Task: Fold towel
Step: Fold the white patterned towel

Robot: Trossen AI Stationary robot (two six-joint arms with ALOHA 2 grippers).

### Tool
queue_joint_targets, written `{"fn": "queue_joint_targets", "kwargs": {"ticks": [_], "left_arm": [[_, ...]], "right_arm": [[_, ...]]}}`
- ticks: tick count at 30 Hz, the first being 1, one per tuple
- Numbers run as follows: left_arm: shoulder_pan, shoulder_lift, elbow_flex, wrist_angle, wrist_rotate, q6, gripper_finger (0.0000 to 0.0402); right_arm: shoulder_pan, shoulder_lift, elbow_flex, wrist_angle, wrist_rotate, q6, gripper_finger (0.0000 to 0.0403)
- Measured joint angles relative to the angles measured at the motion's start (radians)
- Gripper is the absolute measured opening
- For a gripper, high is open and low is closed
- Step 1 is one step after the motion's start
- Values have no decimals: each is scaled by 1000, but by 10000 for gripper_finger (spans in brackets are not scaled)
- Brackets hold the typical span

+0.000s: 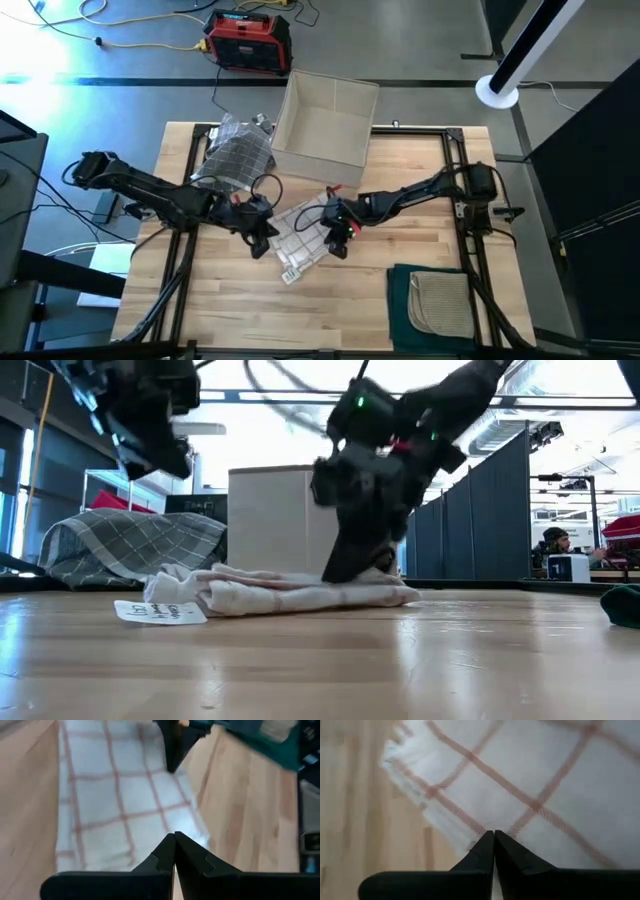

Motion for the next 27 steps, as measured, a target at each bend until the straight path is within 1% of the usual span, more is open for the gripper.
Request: {"fn": "queue_joint_targets", "kwargs": {"ticks": [3, 7, 10, 12, 14, 16, 18, 21, 23, 25, 27], "left_arm": [[-22, 5, -3, -55, 32, 6, 0], [-53, 5, -3, -123, 36, 61, 0], [-59, 5, -3, -145, 31, 90, 0], [-59, 6, -3, -137, 28, 113, 0], [-57, 6, -3, -134, 28, 127, 0], [-55, 6, -3, -135, 28, 150, 0], [-55, 5, -3, -136, 26, 179, 0], [-46, 6, -3, -131, 1, 208, 0], [-34, 6, -3, -132, -25, 210, 0], [-19, 6, -3, -132, -47, 211, 0], [0, 6, -3, -132, -60, 212, 0]], "right_arm": [[10, 10, 1, -23, -51, 41, 0], [54, -6, 2, -124, -124, 66, 0], [90, -28, -1, -161, -230, 101, 0], [114, -56, 0, -169, -250, 152, 0], [131, -98, 5, -179, -245, 193, 0], [140, -148, 11, -212, -200, 208, 0], [141, -205, 21, -273, -104, 213, 0], [131, -282, 41, -409, 152, 278, 0], [131, -310, 44, -479, 293, 301, 0], [133, -315, 44, -520, 367, 336, 1], [135, -308, 44, -568, 406, 403, 6]]}}
